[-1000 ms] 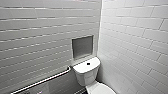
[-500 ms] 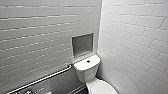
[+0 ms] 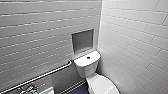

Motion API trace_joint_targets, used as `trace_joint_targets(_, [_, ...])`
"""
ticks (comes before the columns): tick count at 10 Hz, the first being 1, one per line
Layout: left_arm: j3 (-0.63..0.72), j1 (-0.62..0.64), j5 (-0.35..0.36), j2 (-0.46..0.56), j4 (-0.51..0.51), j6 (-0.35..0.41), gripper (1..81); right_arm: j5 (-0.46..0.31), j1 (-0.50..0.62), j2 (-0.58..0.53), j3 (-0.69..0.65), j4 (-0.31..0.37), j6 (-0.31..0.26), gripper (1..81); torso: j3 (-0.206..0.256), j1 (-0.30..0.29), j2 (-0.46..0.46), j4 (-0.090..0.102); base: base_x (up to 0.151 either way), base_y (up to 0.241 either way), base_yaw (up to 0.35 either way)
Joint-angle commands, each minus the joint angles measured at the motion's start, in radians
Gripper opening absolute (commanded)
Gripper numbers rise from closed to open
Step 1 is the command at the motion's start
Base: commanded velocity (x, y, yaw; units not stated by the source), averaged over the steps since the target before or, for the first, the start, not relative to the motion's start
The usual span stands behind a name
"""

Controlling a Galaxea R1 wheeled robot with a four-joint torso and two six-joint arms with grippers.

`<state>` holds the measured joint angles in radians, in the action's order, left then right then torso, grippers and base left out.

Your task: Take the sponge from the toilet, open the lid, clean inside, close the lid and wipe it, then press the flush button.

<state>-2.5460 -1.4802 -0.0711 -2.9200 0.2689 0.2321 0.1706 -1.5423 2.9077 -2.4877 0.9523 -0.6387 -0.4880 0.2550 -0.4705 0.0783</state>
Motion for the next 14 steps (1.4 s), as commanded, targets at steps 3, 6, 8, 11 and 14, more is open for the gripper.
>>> trace_joint_targets(3, [0.0, 0.014, -0.079, 0.004, 0.013, 0.003, 81.1, -0.094, 0.007, 0.0, 0.009, -0.03, -0.002, 1.0, 0.119, -0.098, 0.155, 0.0, 0.0, 0.0, 0.0])
trace_joint_targets(6, [0.0, 0.014, -0.078, 0.004, 0.013, 0.003, 81.1, -0.094, 0.006, 0.0, 0.009, -0.03, -0.002, 1.0, 0.221, -0.163, 0.255, 0.0, 0.0, 0.0, 0.0])
trace_joint_targets(8, [0.0, 0.013, -0.078, 0.007, 0.013, 0.003, 81.1, -0.094, 0.01, 0.001, 0.001, -0.03, -0.001, 1.0, 0.187, -0.141, 0.218, 0.0, 0.0, 0.0, 0.0])
trace_joint_targets(11, [-0.013, 0.014, -0.078, 0.007, 0.01, 0.001, 81.1, -0.114, -0.002, 0.004, -0.025, -0.02, 0.005, 1.0, 0.203, -0.154, 0.234, 0.0, 0.0, 0.0, 0.0])
trace_joint_targets(14, [-0.033, 0.014, -0.078, 0.004, 0.009, 0.001, 81.1, -0.12, -0.017, 0.018, -0.072, -0.014, 0.008, 1.0, 0.203, -0.155, 0.235, 0.0, 0.0, 0.0, 0.0])
